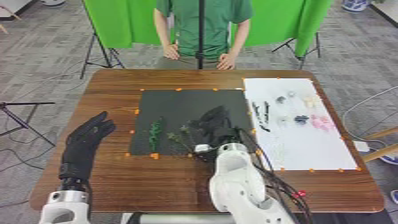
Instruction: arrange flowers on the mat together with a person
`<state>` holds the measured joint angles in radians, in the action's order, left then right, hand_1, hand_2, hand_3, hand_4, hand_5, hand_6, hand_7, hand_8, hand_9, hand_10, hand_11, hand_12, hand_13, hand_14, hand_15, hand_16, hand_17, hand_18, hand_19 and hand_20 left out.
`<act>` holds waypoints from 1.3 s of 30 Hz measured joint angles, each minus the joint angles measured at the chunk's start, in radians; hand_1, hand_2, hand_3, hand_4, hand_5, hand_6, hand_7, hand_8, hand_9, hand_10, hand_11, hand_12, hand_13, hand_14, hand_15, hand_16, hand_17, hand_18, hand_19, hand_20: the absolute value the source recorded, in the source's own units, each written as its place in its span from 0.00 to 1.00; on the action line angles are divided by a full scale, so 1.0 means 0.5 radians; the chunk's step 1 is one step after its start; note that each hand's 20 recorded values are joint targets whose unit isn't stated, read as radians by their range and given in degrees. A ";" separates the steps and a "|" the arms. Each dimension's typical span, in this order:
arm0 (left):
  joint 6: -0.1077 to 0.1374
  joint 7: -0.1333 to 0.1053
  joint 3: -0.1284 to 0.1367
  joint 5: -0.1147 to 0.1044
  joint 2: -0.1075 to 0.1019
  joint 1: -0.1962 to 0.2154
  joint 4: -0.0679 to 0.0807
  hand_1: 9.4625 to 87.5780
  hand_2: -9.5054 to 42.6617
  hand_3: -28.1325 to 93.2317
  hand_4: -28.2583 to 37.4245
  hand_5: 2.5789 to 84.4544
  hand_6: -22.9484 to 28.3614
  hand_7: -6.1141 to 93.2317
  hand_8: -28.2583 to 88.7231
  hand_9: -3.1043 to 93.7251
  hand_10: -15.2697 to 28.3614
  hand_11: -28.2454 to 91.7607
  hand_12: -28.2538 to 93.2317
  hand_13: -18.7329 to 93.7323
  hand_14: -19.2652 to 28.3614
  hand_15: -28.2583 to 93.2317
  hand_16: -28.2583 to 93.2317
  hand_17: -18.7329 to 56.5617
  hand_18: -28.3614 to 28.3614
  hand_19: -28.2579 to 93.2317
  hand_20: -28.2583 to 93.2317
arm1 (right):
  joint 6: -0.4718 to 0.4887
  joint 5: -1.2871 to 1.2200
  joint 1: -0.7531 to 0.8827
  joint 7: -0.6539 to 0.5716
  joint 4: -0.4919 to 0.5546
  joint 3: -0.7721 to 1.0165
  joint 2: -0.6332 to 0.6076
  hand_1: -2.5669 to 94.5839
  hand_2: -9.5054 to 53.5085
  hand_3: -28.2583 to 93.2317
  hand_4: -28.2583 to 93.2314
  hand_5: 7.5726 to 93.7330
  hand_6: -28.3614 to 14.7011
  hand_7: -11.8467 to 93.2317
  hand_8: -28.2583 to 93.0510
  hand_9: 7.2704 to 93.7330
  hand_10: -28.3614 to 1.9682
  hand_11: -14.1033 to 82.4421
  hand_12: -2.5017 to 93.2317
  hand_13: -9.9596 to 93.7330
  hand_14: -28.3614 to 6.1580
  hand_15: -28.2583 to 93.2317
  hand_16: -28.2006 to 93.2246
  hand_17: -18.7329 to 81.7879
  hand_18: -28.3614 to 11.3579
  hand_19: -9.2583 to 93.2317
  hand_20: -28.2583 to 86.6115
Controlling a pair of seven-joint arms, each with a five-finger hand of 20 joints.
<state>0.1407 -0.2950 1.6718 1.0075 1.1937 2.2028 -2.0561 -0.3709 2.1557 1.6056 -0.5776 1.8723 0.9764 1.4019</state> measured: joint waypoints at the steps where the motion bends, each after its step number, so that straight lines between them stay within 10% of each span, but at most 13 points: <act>1: -0.001 0.000 0.000 0.000 0.000 -0.001 0.000 0.29 0.00 0.76 0.17 0.53 0.51 0.17 0.20 0.49 0.67 0.37 0.35 0.50 0.77 0.35 0.26 0.36 0.70 0.26 0.39 | -0.028 -0.038 0.008 0.029 0.035 0.023 -0.014 0.78 0.00 0.00 0.61 0.85 0.63 0.34 0.31 1.00 0.59 0.52 0.22 1.00 0.75 0.72 0.38 0.71 0.30 0.87 0.48; 4: -0.003 0.000 0.005 -0.001 0.000 -0.004 0.001 0.29 0.00 0.76 0.17 0.53 0.50 0.18 0.20 0.50 0.66 0.37 0.34 0.50 0.76 0.35 0.26 0.36 0.69 0.26 0.39 | -0.158 -0.295 0.035 0.192 0.155 0.117 -0.080 0.77 0.00 0.00 0.63 0.85 0.64 0.34 0.30 1.00 0.59 0.52 0.22 1.00 0.73 0.71 0.39 0.70 0.30 0.85 0.48; 6: -0.003 0.000 0.009 -0.002 0.000 -0.007 0.002 0.29 0.00 0.77 0.16 0.53 0.50 0.18 0.19 0.50 0.66 0.37 0.34 0.50 0.76 0.35 0.26 0.36 0.69 0.26 0.39 | -0.253 -0.565 0.053 0.349 0.242 0.198 -0.153 0.48 0.00 0.66 0.13 0.84 0.65 0.34 0.29 1.00 0.59 0.50 0.23 1.00 0.72 0.68 0.41 0.68 0.31 0.81 0.51; 9: -0.005 -0.005 0.011 -0.005 0.000 -0.017 0.009 0.29 0.00 0.77 0.15 0.53 0.50 0.19 0.19 0.50 0.66 0.38 0.34 0.51 0.76 0.35 0.26 0.37 0.69 0.26 0.39 | -0.342 -0.942 0.088 0.593 0.374 0.344 -0.307 0.36 0.01 0.79 0.09 0.81 0.67 0.35 0.17 0.96 0.54 0.43 0.24 0.98 0.65 0.58 0.46 0.62 0.34 0.65 0.56; 14: -0.009 -0.022 0.018 -0.006 0.006 -0.034 0.013 0.29 0.00 0.77 0.14 0.53 0.50 0.19 0.19 0.50 0.66 0.38 0.34 0.51 0.75 0.35 0.26 0.37 0.69 0.26 0.39 | -0.283 -1.303 0.269 1.109 0.489 0.711 -0.597 0.16 0.18 0.82 0.09 0.65 0.63 0.27 0.16 0.72 0.41 0.26 0.20 0.67 0.39 0.39 0.43 0.47 0.31 0.28 0.58; 19: -0.019 -0.033 0.022 -0.007 0.011 -0.038 0.015 0.29 0.00 0.78 0.14 0.53 0.50 0.20 0.19 0.50 0.66 0.38 0.34 0.51 0.75 0.35 0.26 0.37 0.69 0.26 0.39 | 0.061 -1.809 0.602 1.597 0.498 1.167 -0.746 0.07 0.11 0.84 0.08 0.37 0.66 0.18 0.17 0.36 0.45 0.18 0.14 0.33 0.49 0.27 0.32 0.34 0.35 0.09 0.46; 27: -0.035 -0.055 0.024 -0.006 0.025 -0.038 0.014 0.29 0.00 0.78 0.14 0.53 0.50 0.20 0.19 0.50 0.66 0.38 0.34 0.51 0.75 0.35 0.26 0.37 0.69 0.26 0.39 | 0.851 -2.459 1.082 1.986 0.470 1.612 -0.653 0.04 0.05 0.83 0.07 0.38 0.65 0.17 0.17 0.34 0.46 0.18 0.12 0.31 0.51 0.26 0.28 0.31 0.36 0.10 0.42; 39: -0.039 -0.073 0.024 -0.005 0.059 -0.026 0.013 0.29 0.00 0.78 0.14 0.53 0.49 0.20 0.18 0.50 0.65 0.38 0.34 0.51 0.75 0.35 0.26 0.38 0.69 0.25 0.40 | 0.967 -2.318 1.267 1.769 0.463 1.688 -0.426 0.09 0.02 0.84 0.08 0.43 0.60 0.17 0.17 0.38 0.45 0.19 0.12 0.35 0.50 0.30 0.27 0.34 0.38 0.10 0.43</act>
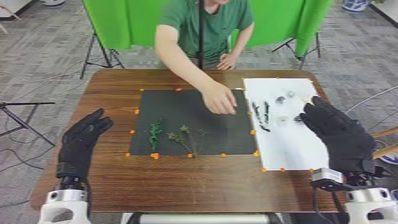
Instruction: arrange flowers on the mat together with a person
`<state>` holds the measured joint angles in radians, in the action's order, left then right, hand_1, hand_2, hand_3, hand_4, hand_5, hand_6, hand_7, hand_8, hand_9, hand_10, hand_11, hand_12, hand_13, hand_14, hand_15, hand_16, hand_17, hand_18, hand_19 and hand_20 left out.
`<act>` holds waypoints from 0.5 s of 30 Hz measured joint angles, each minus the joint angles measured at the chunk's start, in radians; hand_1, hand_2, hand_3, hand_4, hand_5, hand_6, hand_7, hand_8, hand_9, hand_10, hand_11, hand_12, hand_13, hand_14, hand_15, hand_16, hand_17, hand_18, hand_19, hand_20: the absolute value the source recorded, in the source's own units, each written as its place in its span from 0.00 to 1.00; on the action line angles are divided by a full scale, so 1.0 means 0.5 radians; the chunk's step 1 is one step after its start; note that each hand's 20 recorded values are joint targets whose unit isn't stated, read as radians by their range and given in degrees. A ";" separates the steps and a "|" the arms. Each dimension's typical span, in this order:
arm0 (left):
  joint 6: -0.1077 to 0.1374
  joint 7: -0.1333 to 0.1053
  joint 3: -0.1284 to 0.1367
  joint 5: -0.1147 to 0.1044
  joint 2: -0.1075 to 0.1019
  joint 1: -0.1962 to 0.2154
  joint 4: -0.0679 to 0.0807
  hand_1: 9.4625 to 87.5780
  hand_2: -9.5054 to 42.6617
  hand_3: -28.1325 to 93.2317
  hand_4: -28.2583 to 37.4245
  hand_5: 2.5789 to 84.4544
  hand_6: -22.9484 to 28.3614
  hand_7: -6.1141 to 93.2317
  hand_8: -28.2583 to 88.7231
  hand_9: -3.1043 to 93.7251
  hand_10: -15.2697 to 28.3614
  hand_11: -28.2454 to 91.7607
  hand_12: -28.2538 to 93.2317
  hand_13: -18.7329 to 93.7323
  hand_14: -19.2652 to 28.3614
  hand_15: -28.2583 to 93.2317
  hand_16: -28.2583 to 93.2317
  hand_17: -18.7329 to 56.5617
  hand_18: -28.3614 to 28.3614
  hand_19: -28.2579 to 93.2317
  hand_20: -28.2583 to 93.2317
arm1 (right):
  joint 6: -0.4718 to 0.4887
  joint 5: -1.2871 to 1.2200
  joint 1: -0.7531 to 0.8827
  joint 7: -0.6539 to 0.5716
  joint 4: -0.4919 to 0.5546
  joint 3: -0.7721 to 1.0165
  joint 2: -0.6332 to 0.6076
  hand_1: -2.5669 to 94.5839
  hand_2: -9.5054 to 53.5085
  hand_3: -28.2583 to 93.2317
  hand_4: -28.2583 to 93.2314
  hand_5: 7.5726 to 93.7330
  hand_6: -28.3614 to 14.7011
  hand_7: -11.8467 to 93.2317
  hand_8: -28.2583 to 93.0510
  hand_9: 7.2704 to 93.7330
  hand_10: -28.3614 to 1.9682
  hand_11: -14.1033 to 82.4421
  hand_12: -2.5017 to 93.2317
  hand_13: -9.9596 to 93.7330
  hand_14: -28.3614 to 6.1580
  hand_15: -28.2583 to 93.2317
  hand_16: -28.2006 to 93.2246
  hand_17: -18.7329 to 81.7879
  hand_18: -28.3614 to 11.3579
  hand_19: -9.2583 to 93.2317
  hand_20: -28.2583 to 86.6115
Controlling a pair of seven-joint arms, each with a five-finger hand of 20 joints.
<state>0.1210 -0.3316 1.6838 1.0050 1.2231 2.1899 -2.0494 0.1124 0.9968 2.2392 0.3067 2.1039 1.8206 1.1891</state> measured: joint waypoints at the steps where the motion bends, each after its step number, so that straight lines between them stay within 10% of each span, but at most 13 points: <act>1: 0.000 0.000 0.000 0.000 0.002 0.001 0.000 0.29 0.00 0.78 0.14 0.53 0.49 0.20 0.18 0.51 0.65 0.38 0.34 0.51 0.75 0.35 0.26 0.38 0.69 0.25 0.40 | -0.002 0.000 0.000 0.000 0.000 0.003 0.006 0.09 0.02 0.84 0.08 0.43 0.60 0.17 0.17 0.38 0.45 0.19 0.12 0.35 0.50 0.30 0.27 0.34 0.38 0.10 0.43; 15: -0.005 0.000 0.002 -0.001 0.008 0.010 0.000 0.29 0.00 0.78 0.13 0.53 0.49 0.20 0.18 0.50 0.65 0.38 0.34 0.51 0.74 0.34 0.26 0.38 0.69 0.25 0.40 | 0.002 0.088 -0.020 -0.052 -0.005 -0.004 0.030 0.11 0.02 0.84 0.08 0.43 0.59 0.18 0.17 0.38 0.45 0.19 0.12 0.36 0.48 0.31 0.27 0.34 0.37 0.10 0.43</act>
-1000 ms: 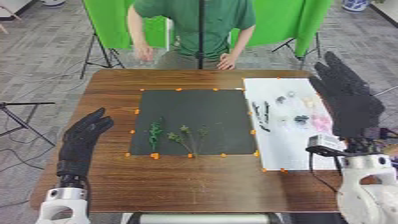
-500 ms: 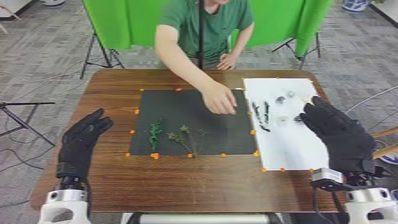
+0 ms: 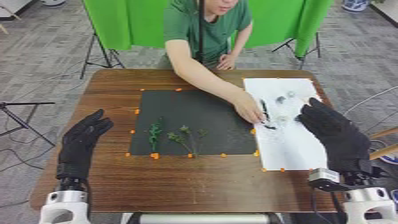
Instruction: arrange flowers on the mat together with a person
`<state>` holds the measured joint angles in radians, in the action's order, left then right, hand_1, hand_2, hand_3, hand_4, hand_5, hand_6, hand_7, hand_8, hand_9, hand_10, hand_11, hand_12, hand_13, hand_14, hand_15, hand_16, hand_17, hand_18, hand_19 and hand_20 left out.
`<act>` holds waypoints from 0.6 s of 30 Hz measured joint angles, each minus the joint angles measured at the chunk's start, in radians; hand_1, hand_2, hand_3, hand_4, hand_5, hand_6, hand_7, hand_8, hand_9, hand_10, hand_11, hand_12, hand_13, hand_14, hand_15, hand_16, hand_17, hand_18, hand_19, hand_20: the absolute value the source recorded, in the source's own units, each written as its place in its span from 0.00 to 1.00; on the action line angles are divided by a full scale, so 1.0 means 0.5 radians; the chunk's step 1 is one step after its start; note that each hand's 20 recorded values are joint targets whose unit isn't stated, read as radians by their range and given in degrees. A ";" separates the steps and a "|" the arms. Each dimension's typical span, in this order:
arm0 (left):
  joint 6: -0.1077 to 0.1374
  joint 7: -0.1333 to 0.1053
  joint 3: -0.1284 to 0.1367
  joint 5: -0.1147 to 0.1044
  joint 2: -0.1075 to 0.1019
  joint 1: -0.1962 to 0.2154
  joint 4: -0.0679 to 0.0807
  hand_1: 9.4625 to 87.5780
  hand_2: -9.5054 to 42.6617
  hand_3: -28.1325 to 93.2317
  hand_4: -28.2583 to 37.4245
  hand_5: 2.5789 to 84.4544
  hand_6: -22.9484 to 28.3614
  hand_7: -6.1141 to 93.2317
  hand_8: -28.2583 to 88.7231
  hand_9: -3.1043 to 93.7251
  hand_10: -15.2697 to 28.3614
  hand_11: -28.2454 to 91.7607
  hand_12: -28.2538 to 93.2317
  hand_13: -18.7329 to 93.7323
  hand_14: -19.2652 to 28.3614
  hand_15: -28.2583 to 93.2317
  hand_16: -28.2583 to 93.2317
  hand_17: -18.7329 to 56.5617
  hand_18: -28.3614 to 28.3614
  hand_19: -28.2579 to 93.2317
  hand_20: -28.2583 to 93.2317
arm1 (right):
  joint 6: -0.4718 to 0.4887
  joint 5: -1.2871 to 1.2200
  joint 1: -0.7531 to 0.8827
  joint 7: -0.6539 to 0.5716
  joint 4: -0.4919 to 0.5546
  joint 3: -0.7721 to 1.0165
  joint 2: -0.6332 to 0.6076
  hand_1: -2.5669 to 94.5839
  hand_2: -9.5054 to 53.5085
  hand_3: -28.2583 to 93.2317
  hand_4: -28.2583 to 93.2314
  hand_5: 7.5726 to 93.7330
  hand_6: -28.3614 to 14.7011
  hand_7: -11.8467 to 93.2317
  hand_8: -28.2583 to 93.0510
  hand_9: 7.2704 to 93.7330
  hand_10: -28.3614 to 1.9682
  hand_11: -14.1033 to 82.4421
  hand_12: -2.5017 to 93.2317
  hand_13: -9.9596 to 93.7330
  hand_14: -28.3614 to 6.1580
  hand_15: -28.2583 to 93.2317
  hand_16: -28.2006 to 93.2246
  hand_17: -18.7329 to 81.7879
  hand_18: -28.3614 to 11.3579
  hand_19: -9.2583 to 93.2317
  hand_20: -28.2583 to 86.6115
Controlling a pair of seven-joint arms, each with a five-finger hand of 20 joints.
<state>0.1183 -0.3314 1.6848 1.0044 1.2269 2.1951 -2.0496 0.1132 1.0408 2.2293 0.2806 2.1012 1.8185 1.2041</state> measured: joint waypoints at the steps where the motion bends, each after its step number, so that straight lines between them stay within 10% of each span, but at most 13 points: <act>1: -0.002 0.001 0.000 0.000 0.000 -0.001 0.000 0.29 0.00 0.78 0.13 0.53 0.49 0.20 0.18 0.50 0.65 0.38 0.34 0.51 0.74 0.34 0.26 0.38 0.69 0.25 0.40 | -0.001 0.005 0.000 -0.004 0.000 0.000 0.001 0.11 0.02 0.84 0.08 0.43 0.59 0.18 0.17 0.38 0.45 0.19 0.12 0.37 0.48 0.31 0.27 0.34 0.37 0.10 0.43; 18: -0.027 0.010 0.005 0.001 0.005 -0.005 0.001 0.29 0.00 0.79 0.13 0.53 0.49 0.21 0.18 0.50 0.65 0.38 0.34 0.51 0.74 0.34 0.26 0.37 0.69 0.25 0.40 | 0.011 0.067 -0.005 -0.044 0.001 -0.014 0.005 0.11 0.03 0.83 0.08 0.44 0.59 0.18 0.17 0.40 0.45 0.19 0.13 0.39 0.46 0.32 0.27 0.35 0.36 0.10 0.44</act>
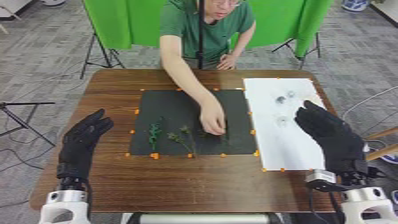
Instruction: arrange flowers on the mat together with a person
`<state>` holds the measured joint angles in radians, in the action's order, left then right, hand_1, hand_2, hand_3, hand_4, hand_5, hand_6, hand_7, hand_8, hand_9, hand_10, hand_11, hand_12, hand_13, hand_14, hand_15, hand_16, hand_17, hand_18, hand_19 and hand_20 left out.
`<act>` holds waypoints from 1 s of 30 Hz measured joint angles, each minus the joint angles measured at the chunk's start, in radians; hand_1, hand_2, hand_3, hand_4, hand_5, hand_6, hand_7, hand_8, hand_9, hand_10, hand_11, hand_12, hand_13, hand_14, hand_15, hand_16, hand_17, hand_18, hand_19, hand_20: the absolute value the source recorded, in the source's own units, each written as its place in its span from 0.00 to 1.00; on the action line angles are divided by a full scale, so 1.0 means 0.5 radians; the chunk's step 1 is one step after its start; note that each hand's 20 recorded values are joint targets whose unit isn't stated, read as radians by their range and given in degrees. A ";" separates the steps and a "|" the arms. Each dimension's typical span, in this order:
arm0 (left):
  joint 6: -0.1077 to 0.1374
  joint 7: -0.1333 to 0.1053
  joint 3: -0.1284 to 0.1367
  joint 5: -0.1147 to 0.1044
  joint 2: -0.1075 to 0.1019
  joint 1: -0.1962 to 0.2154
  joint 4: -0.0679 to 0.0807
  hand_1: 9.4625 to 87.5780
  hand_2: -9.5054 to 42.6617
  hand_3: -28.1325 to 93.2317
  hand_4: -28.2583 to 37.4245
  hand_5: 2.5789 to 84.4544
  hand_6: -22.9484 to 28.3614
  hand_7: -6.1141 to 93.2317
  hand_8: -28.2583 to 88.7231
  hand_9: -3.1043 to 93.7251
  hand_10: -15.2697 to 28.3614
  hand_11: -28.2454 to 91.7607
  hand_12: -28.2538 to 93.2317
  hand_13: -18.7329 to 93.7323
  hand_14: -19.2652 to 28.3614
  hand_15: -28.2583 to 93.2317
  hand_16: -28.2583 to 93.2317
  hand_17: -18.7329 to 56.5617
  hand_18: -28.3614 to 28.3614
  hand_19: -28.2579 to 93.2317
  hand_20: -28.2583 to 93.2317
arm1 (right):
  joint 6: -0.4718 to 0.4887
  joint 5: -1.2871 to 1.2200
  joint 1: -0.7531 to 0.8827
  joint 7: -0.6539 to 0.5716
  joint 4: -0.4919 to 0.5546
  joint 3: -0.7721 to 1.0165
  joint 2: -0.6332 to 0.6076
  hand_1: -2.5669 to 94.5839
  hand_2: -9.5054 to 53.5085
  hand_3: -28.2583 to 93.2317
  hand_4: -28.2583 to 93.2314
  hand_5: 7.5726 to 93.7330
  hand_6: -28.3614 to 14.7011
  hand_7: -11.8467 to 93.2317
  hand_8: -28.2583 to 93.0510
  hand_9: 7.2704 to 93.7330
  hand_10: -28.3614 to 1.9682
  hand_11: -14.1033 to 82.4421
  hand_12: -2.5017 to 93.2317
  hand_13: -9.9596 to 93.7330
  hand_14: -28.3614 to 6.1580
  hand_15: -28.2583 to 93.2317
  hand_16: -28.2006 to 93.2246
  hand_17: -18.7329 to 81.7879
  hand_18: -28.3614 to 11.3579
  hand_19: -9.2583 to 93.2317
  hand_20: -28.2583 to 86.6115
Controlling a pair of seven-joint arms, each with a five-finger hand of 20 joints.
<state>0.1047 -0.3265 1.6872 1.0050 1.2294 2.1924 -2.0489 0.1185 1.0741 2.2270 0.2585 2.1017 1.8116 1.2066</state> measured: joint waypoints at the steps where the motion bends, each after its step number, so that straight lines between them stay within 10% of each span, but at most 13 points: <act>1: 0.000 0.000 0.000 0.000 0.000 0.000 0.000 0.29 0.00 0.79 0.13 0.53 0.49 0.21 0.18 0.50 0.65 0.38 0.34 0.51 0.74 0.34 0.26 0.37 0.69 0.25 0.40 | 0.002 0.004 0.000 -0.004 0.000 0.000 0.000 0.11 0.03 0.83 0.08 0.44 0.59 0.18 0.17 0.40 0.45 0.19 0.13 0.39 0.46 0.32 0.27 0.35 0.37 0.10 0.44; 30: -0.024 0.005 0.014 0.000 0.006 -0.018 0.011 0.29 0.00 0.79 0.13 0.53 0.49 0.21 0.18 0.50 0.65 0.38 0.34 0.51 0.74 0.34 0.26 0.37 0.69 0.25 0.40 | 0.009 0.052 -0.040 -0.012 -0.009 -0.038 -0.009 0.12 0.02 0.83 0.08 0.45 0.60 0.18 0.17 0.41 0.44 0.19 0.14 0.39 0.47 0.32 0.28 0.35 0.37 0.10 0.44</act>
<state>0.0928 -0.3242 1.6940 1.0050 1.2327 2.1834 -2.0432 0.1229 1.1003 2.2068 0.2523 2.0973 1.7924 1.2020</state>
